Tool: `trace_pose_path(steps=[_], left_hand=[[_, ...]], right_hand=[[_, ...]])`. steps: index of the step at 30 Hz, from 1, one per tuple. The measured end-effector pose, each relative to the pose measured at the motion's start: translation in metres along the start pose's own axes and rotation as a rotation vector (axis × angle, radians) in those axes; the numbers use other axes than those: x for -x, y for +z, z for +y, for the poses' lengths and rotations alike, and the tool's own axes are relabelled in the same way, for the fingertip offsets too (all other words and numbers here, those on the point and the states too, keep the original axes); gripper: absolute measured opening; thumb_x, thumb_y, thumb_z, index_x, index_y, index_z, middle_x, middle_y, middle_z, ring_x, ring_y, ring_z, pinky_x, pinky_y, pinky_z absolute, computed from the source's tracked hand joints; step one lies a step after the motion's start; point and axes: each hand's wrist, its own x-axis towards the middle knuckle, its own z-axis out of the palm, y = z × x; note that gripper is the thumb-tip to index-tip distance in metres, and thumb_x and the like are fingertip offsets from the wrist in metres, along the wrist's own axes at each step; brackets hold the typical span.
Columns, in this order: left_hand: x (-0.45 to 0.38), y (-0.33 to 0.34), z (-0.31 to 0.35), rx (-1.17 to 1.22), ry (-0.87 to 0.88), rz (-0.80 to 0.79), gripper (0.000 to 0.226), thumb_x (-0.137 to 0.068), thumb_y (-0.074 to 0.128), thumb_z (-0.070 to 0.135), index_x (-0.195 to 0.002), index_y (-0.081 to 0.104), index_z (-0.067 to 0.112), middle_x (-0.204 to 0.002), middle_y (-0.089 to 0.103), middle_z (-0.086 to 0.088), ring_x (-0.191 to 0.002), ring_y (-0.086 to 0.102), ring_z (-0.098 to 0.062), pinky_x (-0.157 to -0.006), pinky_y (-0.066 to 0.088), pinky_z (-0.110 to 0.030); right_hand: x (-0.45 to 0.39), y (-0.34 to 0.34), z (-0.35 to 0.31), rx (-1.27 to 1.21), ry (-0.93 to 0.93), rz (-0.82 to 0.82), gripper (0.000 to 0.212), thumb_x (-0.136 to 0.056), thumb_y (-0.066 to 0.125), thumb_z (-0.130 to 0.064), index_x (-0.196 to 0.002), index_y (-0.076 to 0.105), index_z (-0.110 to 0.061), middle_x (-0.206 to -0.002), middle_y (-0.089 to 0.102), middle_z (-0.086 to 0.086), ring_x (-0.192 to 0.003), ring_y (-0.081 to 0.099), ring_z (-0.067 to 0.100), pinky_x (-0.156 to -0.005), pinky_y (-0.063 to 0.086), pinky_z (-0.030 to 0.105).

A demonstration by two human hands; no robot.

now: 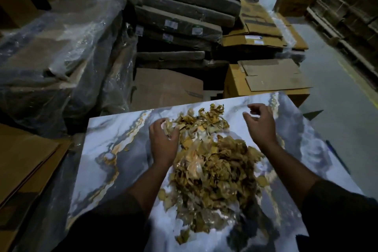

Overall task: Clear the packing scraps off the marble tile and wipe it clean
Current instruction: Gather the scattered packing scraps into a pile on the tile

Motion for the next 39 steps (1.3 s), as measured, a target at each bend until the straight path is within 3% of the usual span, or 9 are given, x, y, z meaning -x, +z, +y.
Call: trace_pose_path(steps=[4,9,12,16,21,24,28,35,39], left_hand=[[-0.045,0.041,-0.021,-0.125,0.0,-0.067,0.069,-0.088,0.076,0.039,-0.144,0.047,0.01,-0.152,0.041,-0.013,-0.144,0.035,-0.029,-0.12,0.03,-0.044],[-0.068,0.068,-0.059,-0.296,0.069,-0.196,0.082,-0.084,0.071,0.059,-0.151,0.043,0.021,-0.163,0.032,-0.005,-0.154,0.02,-0.024,-0.125,0.017,-0.048],[-0.074,0.081,-0.066,-0.296,0.099,-0.205,0.084,-0.081,0.07,0.066,-0.15,0.045,0.025,-0.163,0.032,-0.001,-0.154,0.021,-0.019,-0.126,0.015,-0.048],[-0.08,0.096,-0.059,-0.282,0.204,-0.284,0.082,-0.086,0.062,0.069,-0.153,0.04,0.026,-0.164,0.032,0.001,-0.153,0.022,-0.013,-0.128,0.011,-0.043],[-0.081,0.106,-0.054,-0.28,0.334,-0.397,0.073,-0.096,0.05,0.063,-0.156,0.033,0.026,-0.165,0.029,0.002,-0.154,0.019,-0.009,-0.129,0.009,-0.041],[-0.084,0.11,-0.053,-0.274,0.413,-0.403,0.065,-0.098,0.049,0.055,-0.154,0.037,0.021,-0.158,0.042,0.002,-0.148,0.033,-0.01,-0.125,0.02,-0.045],[-0.084,0.114,-0.053,-0.337,0.517,-0.368,0.058,-0.097,0.056,0.05,-0.146,0.045,0.02,-0.136,0.057,0.004,-0.124,0.052,-0.017,-0.106,0.038,-0.039],[-0.076,0.118,-0.055,-0.52,0.549,-0.293,0.045,-0.097,0.044,0.06,-0.103,0.059,0.019,-0.094,0.06,0.003,-0.088,0.053,-0.018,-0.067,0.043,-0.031],[-0.077,0.117,-0.049,-0.518,0.428,-0.227,0.043,-0.097,0.041,0.059,-0.087,0.057,0.021,-0.08,0.062,0.003,-0.076,0.057,-0.019,-0.059,0.039,-0.03]], right_hand=[[-0.056,0.031,0.044,0.124,-0.022,-0.333,0.042,-0.095,0.07,-0.025,-0.132,0.057,-0.012,-0.134,0.048,0.008,-0.124,0.051,0.022,-0.109,0.045,0.046],[-0.098,0.078,0.074,0.304,-0.132,-0.517,0.076,-0.087,0.075,-0.044,-0.149,0.042,-0.018,-0.155,0.039,0.007,-0.144,0.034,0.025,-0.119,0.031,0.042],[-0.105,0.1,0.087,0.334,-0.191,-0.605,0.087,-0.085,0.062,-0.068,-0.156,0.03,-0.029,-0.166,0.023,0.0,-0.152,0.019,0.018,-0.124,0.021,0.043],[-0.101,0.123,0.093,0.385,-0.365,-0.629,0.091,-0.083,0.036,-0.089,-0.155,0.03,-0.033,-0.164,0.027,-0.001,-0.154,0.016,0.016,-0.127,0.005,0.048],[-0.091,0.139,0.091,0.34,-0.574,-0.709,0.084,-0.09,0.045,-0.078,-0.157,0.022,-0.034,-0.163,0.026,0.0,-0.154,0.016,0.017,-0.126,0.005,0.052],[-0.088,0.145,0.091,0.304,-0.719,-0.741,0.091,-0.089,0.058,-0.068,-0.16,0.018,-0.03,-0.163,0.025,0.001,-0.153,0.018,0.017,-0.125,0.01,0.052],[-0.089,0.147,0.091,0.401,-0.808,-0.71,0.104,-0.081,0.055,-0.082,-0.16,0.019,-0.024,-0.16,0.028,0.0,-0.146,0.029,0.018,-0.118,0.022,0.042],[-0.091,0.152,0.086,0.471,-0.941,-0.731,0.06,-0.088,0.06,-0.063,-0.127,0.052,-0.019,-0.107,0.051,0.001,-0.088,0.052,0.016,-0.066,0.045,0.03],[-0.089,0.158,0.071,0.462,-0.819,-0.756,0.032,-0.084,0.071,-0.038,-0.107,0.056,-0.022,-0.096,0.062,0.0,-0.082,0.06,0.02,-0.063,0.041,0.031]])
